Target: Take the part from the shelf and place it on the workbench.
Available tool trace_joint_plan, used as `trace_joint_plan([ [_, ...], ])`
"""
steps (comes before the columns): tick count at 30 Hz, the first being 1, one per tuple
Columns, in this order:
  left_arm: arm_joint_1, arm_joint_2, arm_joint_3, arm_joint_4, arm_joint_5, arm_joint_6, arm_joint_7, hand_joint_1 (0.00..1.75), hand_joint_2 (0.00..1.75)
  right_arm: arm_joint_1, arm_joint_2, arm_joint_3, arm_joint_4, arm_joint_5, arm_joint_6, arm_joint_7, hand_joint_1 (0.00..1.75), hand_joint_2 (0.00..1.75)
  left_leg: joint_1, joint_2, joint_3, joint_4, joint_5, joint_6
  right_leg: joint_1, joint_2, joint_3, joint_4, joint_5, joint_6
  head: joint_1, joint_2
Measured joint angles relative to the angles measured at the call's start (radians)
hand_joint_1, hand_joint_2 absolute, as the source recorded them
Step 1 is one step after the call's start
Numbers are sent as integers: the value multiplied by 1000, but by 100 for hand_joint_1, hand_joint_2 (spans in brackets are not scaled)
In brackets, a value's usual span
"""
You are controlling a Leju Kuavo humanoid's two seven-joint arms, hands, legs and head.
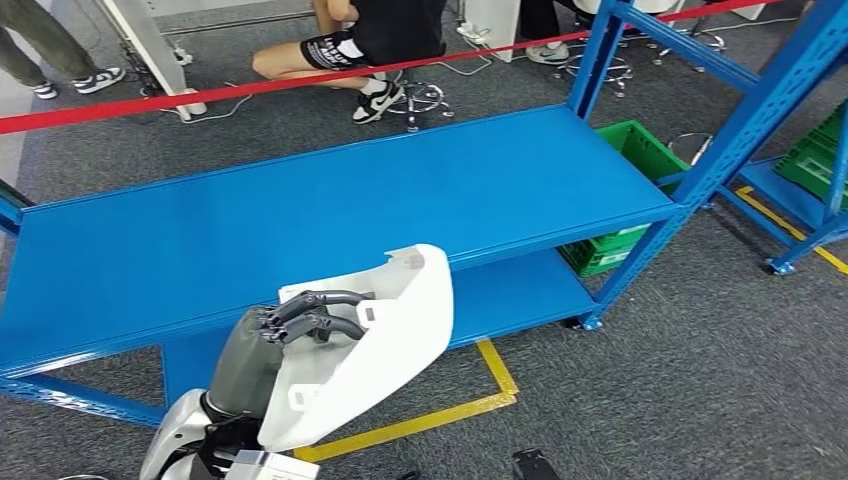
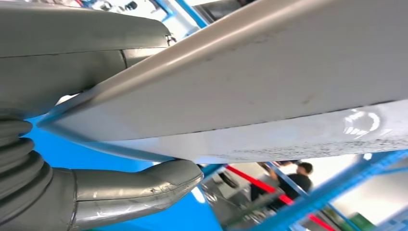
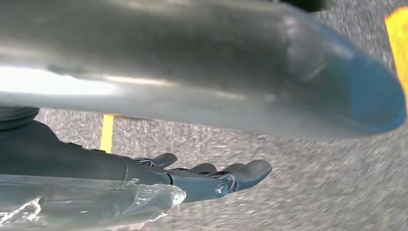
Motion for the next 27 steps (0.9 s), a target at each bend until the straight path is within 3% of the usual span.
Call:
trace_joint_plan([
  [2, 0, -1, 1, -5, 9, -6, -2, 175, 175, 1, 1, 13, -4, -23, -4, -1, 0, 0, -2, -35, 67, -111, -6, 7, -1, 21, -17, -3, 26, 9, 0, 0],
  [4, 0, -1, 2, -7, 17, -13, -3, 175, 175, 4, -1, 26, -8, -46, -5, 3, 0, 0, -3, -29, 73, -142, -5, 8, -2, 41, -26, -14, 53, 21, 1, 0],
  [5, -1, -1, 3, -7, 19, -18, -4, 175, 175, 7, -2, 32, -10, -56, -4, 8, 0, 0, -1, -17, 65, -142, 5, 12, -2, 38, -32, -17, 54, 28, 0, 0],
  [6, -1, -2, 3, -7, 21, -24, -4, 175, 175, 10, -2, 39, -13, -65, -3, 14, 0, 0, 1, -4, 57, -144, 16, 18, -1, 21, -41, -5, 35, 33, 2, 0],
  [7, -1, -2, 4, -7, 22, -30, -4, 175, 175, 14, -3, 47, -18, -71, -1, 22, 0, 0, 4, 11, 46, -146, 28, 23, 0, -4, -54, 28, -4, 39, 5, 0],
  [9, -2, -2, 3, -6, 22, -39, -2, 175, 175, 21, -3, 65, -30, -79, 8, 37, 0, 0, 3, 39, 25, -146, 46, 28, -2, -56, -84, 152, -114, 49, 13, 0],
  [10, -2, -2, 2, -6, 22, -43, -1, 175, 175, 24, -3, 73, -36, -82, 12, 43, 0, 0, 2, 55, 14, -145, 55, 28, -5, -66, -94, 221, -145, 54, 13, 0],
  [11, -3, -2, 1, -6, 22, -44, 1, 175, 175, 27, -3, 78, -41, -85, 15, 47, 0, 0, 2, 70, 2, -143, 64, 27, -8, -70, -95, 274, -151, 58, 14, 0],
  [12, -4, -2, -1, -6, 22, -45, 3, 175, 175, 30, -3, 83, -46, -88, 17, 49, 0, 0, 2, 85, -11, -141, 73, 25, -10, -73, -82, 297, -134, 62, 14, 0],
  [13, -4, -2, -2, -6, 22, -44, 5, 175, 175, 33, -3, 87, -51, -90, 18, 50, 0, 0, 2, 99, -25, -138, 80, 23, -11, -77, -52, 283, -104, 65, 14, 0],
  [14, -5, -2, -3, -6, 25, -44, 7, 175, 175, 35, -3, 91, -55, -91, 19, 50, 0, 0, 2, 111, -36, -133, 87, 20, -12, -87, -4, 235, -80, 66, 15, 0],
  [15, -5, -2, -3, -6, 29, -44, 10, 175, 175, 36, -3, 96, -59, -92, 19, 50, 0, 0, 1, 121, -47, -129, 92, 16, -11, -106, 57, 160, -78, 67, 15, 0],
  [17, -7, -2, -2, -6, 40, -44, 13, 175, 175, 38, -2, 108, -67, -91, 19, 49, 0, 0, -2, 139, -59, -123, 104, 6, -4, -135, 154, 17, -109, 56, 14, 0],
  [18, -7, -2, -1, -7, 45, -44, 13, 175, 175, 39, -1, 113, -71, -91, 19, 50, 0, 0, -3, 149, -63, -122, 112, 1, 1, -138, 173, -23, -123, 47, 13, 0],
  [20, -9, -2, 1, -7, 46, -45, 14, 175, 175, 44, -1, 120, -75, -89, 19, 52, 0, 0, 2, 155, -70, -120, 117, -10, 4, -120, 160, -37, -114, 28, 12, 0],
  [21, -10, -1, 1, -7, 39, -45, 16, 175, 175, 46, -1, 122, -77, -89, 18, 54, 0, 0, 5, 137, -76, -108, 100, -16, 3, -111, 151, -38, -106, 19, 13, 0],
  [23, -10, -1, 3, -7, 21, -43, 22, 175, 175, 48, -1, 128, -83, -89, 19, 58, 0, 0, 9, 80, -103, -28, 19, -26, -1, -92, 134, -39, -86, 6, 9, 0],
  [25, -10, 0, 4, -6, 12, -41, 26, 175, 175, 48, -1, 135, -88, -88, 20, 60, 0, 0, 8, 50, -141, 106, -64, -29, -1, -72, 110, -37, -67, 2, 4, 0],
  [26, -10, 0, 5, -6, 10, -41, 27, 175, 175, 48, -1, 137, -89, -88, 20, 60, 0, 0, 8, 46, -151, 154, -79, -28, -1, -61, 97, -34, -59, 3, 5, 0],
  [27, -10, 0, 6, -6, 8, -41, 27, 175, 175, 48, -1, 138, -89, -88, 20, 61, 0, 0, 9, 45, -144, 169, -71, -28, -2, -50, 85, -31, -51, 5, 4, 0],
])
